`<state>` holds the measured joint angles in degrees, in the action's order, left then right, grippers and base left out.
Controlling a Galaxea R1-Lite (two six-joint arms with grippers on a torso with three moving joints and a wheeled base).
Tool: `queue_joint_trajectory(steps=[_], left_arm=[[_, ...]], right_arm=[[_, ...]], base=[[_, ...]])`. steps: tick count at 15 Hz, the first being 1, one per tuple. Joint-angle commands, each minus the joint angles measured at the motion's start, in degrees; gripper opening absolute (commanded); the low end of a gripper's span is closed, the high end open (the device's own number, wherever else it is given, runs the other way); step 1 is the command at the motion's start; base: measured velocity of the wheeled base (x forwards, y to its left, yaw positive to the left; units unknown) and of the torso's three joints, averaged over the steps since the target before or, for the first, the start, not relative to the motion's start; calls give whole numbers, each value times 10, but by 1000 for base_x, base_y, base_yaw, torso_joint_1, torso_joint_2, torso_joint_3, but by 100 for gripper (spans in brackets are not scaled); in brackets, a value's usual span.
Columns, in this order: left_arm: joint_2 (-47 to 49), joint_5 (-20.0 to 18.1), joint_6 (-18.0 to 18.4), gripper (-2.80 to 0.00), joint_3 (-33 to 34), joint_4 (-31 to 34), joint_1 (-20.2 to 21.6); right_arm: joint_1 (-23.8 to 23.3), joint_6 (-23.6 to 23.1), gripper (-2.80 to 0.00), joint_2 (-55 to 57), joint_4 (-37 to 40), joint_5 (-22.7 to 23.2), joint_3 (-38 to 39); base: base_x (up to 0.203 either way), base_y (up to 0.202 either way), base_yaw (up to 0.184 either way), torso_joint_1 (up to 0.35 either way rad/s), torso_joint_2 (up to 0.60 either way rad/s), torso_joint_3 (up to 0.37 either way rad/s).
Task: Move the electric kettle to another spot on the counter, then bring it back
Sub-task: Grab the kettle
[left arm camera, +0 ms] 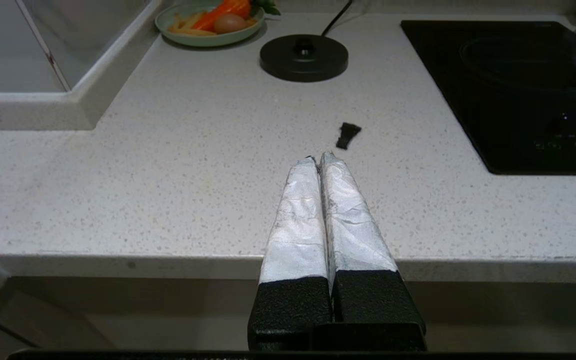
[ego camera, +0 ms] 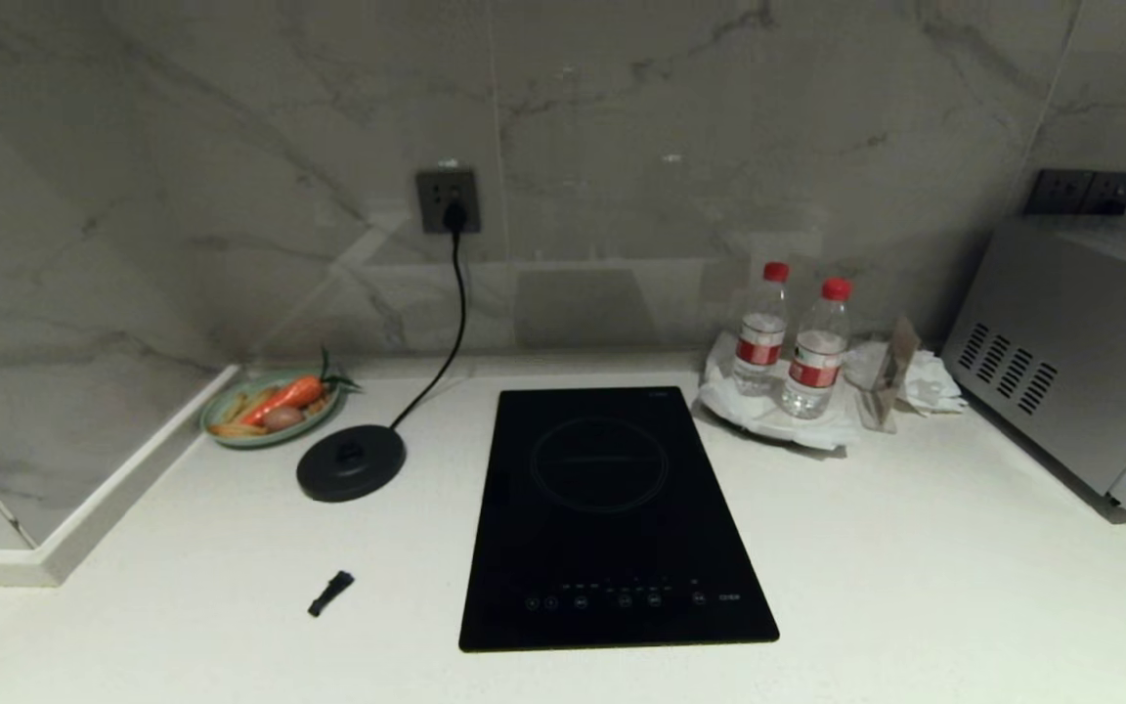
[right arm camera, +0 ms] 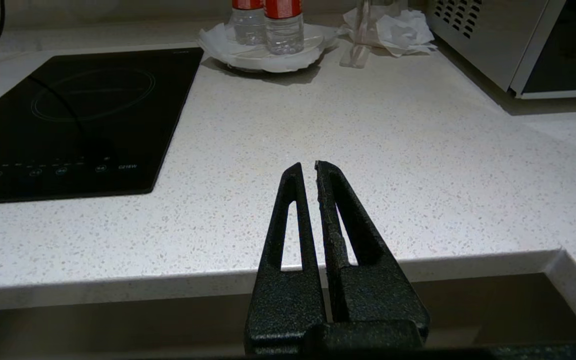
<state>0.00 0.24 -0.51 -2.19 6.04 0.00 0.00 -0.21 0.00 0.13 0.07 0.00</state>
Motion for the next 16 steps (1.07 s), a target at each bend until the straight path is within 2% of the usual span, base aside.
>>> queue_joint_trajectory(steps=[1,16], left_arm=[[1,0,0,-280,0,0,0],[1,0,0,-280,0,0,0]], right_arm=[[0,-1,-280,0,0,0,0],[0,-1,-280,0,0,0,0]], base=[[0,0,0,178,-436,-280],[0,0,0,147,-349,-208]])
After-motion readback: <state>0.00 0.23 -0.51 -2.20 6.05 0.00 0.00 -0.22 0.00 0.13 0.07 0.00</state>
